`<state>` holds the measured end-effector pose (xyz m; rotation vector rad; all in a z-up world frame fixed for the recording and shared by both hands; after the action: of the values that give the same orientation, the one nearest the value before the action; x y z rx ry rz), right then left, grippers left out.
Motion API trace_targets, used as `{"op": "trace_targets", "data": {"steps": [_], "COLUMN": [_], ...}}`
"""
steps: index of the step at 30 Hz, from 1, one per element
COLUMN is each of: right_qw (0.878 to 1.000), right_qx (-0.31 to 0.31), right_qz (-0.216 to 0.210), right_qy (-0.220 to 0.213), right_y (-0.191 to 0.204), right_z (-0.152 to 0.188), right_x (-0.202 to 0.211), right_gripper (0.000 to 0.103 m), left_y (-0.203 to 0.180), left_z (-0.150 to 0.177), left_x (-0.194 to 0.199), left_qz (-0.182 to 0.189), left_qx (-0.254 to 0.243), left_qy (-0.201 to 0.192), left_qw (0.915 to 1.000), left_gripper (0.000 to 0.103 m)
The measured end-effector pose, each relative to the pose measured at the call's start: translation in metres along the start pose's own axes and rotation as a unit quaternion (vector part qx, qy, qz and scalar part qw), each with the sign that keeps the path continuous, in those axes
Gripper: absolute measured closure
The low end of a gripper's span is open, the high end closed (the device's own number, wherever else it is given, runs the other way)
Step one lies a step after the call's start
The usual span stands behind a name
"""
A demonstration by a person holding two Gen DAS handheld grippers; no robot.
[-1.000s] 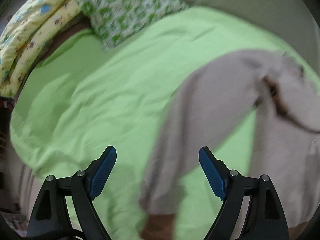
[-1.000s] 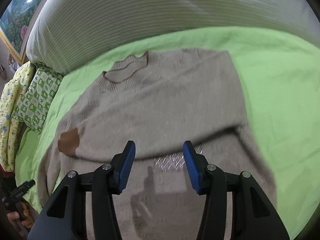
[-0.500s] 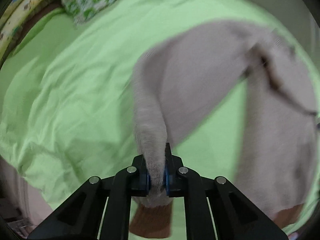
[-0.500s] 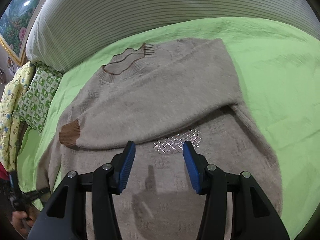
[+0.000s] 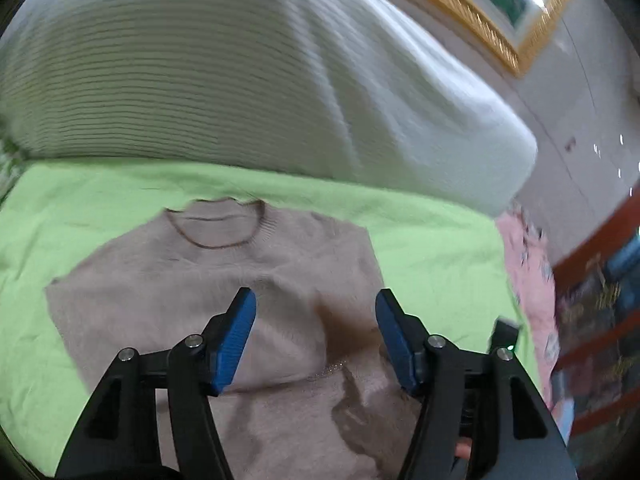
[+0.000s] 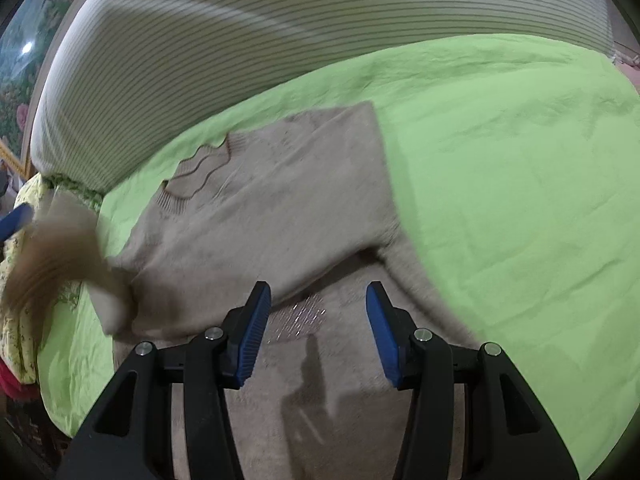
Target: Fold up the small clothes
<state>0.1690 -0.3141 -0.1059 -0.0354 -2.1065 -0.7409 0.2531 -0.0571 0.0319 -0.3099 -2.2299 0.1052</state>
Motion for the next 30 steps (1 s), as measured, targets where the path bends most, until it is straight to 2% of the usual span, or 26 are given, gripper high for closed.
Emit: {"op": "trace_targets", "data": {"steps": [4,7,10,14,19,22,23,25,26,28,30], "right_qw": [1.000,1.000,1.000,0.999,0.998,0.994,0.993,0.993,0.992,0.991,0.992], "right_qx": [0.008,0.003,0.001,0.018,0.059,0.072,0.072,0.071,0.077,0.094,0.087], "right_qz": [0.001,0.000,-0.004,-0.019,-0.005,0.047,0.055,0.045,0.033,0.023,-0.008], "right_qy": [-0.004,-0.001,0.007,0.022,0.026,0.060,0.069,0.087,0.094,0.096,0.086], "right_y": [-0.003,-0.007,-0.006,0.014,0.038,0.036,0.035,0.039,0.045,0.059,0.077], "right_z": [-0.007,-0.009,-0.009,-0.008,-0.017,-0.020,-0.019,-0.016,-0.014,-0.013,-0.023], "right_x": [0.001,-0.002,-0.012,-0.027,-0.056,-0.088,-0.096,-0.107,-0.111,-0.112,-0.100], "right_gripper": [0.052,0.052,0.052,0.052,0.052,0.052,0.052,0.052,0.054,0.098,0.096], "left_y": [0.020,0.059,0.107,0.161,0.180,0.184,0.186,0.190,0.193,0.199,0.207], "left_z": [0.040,0.088,0.142,0.200,0.211,0.208,0.207,0.206,0.205,0.198,0.193], "left_x": [-0.018,-0.016,-0.008,-0.011,-0.030,-0.041,-0.045,-0.054,-0.056,-0.059,-0.059], "left_qz": [-0.031,-0.085,-0.159,-0.200,-0.215,-0.243,-0.250,-0.260,-0.263,-0.273,-0.280], "left_qx": [0.000,0.009,0.021,0.065,0.078,0.073,0.075,0.093,0.103,0.123,0.136], "left_qy": [0.045,0.078,0.117,0.171,0.175,0.165,0.161,0.156,0.149,0.140,0.136], "left_qw": [0.9985,0.9933,0.9801,0.9626,0.9577,0.9532,0.9517,0.9486,0.9476,0.9438,0.9406], "left_gripper": [0.041,0.040,0.040,0.040,0.040,0.038,0.038,0.038,0.038,0.038,0.038]}}
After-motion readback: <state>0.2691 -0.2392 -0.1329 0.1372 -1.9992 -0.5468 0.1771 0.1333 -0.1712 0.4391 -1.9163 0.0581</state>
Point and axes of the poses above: each gripper's, at about its wrist camera, not at the fingertips, and x roughly against the way its jaws point, y to its left, z to its underside, the point moved 6 cm from there along -x, roughly the way its jaws point, and after that the axes turned 15 degrees about -x, right-handed, at the moved point
